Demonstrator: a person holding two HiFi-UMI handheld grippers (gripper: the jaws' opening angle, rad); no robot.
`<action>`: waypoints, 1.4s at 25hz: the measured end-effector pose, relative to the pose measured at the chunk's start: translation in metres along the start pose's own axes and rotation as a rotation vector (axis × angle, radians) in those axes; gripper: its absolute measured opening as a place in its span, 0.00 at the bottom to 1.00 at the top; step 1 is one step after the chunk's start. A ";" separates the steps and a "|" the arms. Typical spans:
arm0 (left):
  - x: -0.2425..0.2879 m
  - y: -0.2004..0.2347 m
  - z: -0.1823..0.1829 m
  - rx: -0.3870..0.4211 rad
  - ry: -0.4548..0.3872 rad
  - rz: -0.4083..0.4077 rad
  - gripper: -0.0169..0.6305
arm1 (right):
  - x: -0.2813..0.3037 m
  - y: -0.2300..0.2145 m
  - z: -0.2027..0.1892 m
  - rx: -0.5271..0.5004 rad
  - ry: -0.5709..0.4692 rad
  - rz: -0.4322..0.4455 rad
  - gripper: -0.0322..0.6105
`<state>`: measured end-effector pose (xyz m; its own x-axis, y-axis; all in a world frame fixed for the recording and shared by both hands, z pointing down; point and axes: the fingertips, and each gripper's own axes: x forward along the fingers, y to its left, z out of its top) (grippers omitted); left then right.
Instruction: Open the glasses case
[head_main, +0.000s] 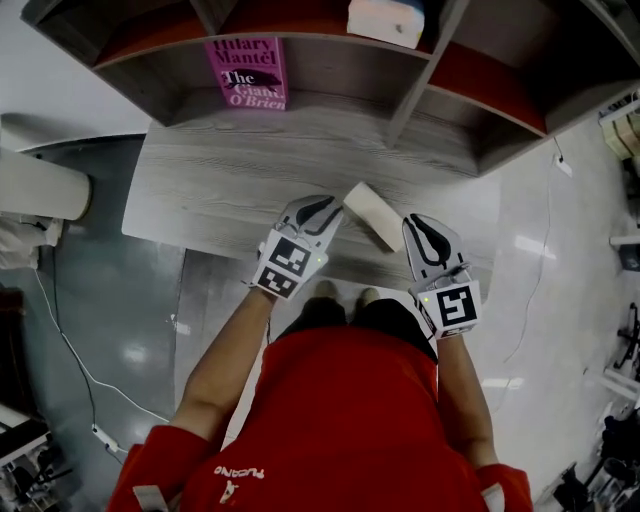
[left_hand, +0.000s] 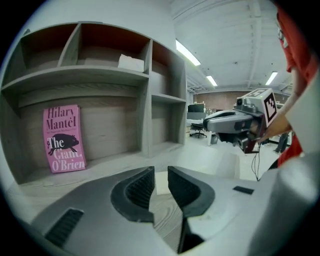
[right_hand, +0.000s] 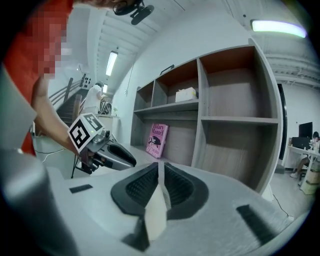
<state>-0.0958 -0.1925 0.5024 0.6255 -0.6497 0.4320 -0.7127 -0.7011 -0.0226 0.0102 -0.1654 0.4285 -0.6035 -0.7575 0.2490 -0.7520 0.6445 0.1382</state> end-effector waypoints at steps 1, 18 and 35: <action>0.004 0.000 -0.004 0.001 0.019 -0.017 0.13 | 0.001 0.001 -0.006 0.002 0.017 0.002 0.12; 0.059 -0.010 -0.059 0.023 0.294 -0.163 0.26 | 0.017 0.016 -0.102 0.010 0.295 0.127 0.52; 0.073 -0.016 -0.075 0.002 0.396 -0.206 0.27 | 0.028 0.024 -0.160 -0.127 0.511 0.201 0.55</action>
<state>-0.0627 -0.2070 0.6018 0.5846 -0.3337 0.7395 -0.5849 -0.8050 0.0991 0.0181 -0.1547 0.5925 -0.5025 -0.4925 0.7106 -0.5791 0.8020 0.1463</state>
